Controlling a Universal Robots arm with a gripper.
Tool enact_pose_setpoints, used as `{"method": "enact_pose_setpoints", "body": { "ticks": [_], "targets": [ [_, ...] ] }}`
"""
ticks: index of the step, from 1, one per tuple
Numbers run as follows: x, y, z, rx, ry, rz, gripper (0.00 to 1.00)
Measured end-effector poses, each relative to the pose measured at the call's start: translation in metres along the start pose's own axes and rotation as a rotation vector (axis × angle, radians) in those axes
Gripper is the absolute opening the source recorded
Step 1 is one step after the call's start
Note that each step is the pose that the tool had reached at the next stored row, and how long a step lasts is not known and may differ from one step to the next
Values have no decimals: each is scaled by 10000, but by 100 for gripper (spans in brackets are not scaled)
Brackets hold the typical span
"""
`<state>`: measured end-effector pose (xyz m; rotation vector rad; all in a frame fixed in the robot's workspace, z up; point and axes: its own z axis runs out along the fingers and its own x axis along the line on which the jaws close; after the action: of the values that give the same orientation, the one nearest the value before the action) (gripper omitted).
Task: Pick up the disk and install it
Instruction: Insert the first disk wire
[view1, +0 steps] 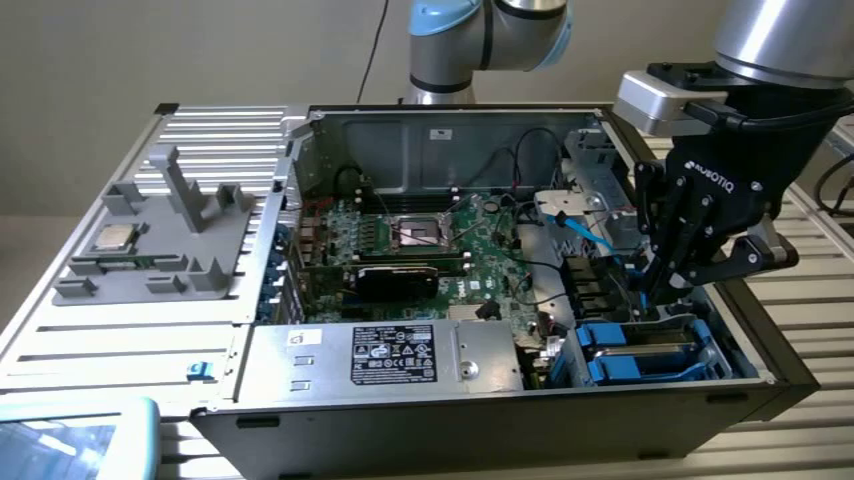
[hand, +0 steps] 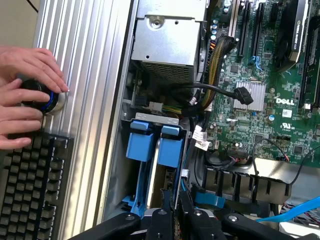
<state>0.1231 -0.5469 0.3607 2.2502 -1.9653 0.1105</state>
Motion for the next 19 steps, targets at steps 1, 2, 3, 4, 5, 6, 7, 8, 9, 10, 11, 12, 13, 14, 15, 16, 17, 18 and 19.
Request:
{"method": "enact_pose_setpoints", "body": {
  "ticks": [1,2,3,4,5,6,7,8,9,10,11,12,13,14,15,16,17,18,19],
  "targets": [
    [0,0,0,0,0,0,16],
    [0,0,0,0,0,0,16],
    [1,-4,0,-2,-1,16,16],
    [0,-5,1,-12,-6,78,16],
    [0,-5,2,-30,-13,193,16],
    [0,-5,5,-55,-25,352,16],
    [0,-6,8,-83,-36,527,16],
    [-1,-5,12,-112,-47,711,16],
    [-1,-6,15,-139,-58,885,16],
    [-2,-6,20,-164,-68,1043,16],
    [-3,-6,24,-181,-75,1151,16],
    [-2,-8,29,-189,-80,1207,16],
    [1,-12,34,-192,-87,1230,16],
    [5,-15,39,-195,-91,1247,16],
    [10,-18,44,-198,-95,1267,16],
    [17,-22,51,-200,-97,1280,16],
    [26,-28,60,-201,-101,1285,16],
    [35,-36,70,-203,-103,1288,16],
    [44,-44,81,-203,-111,1289,16]
  ]
}}
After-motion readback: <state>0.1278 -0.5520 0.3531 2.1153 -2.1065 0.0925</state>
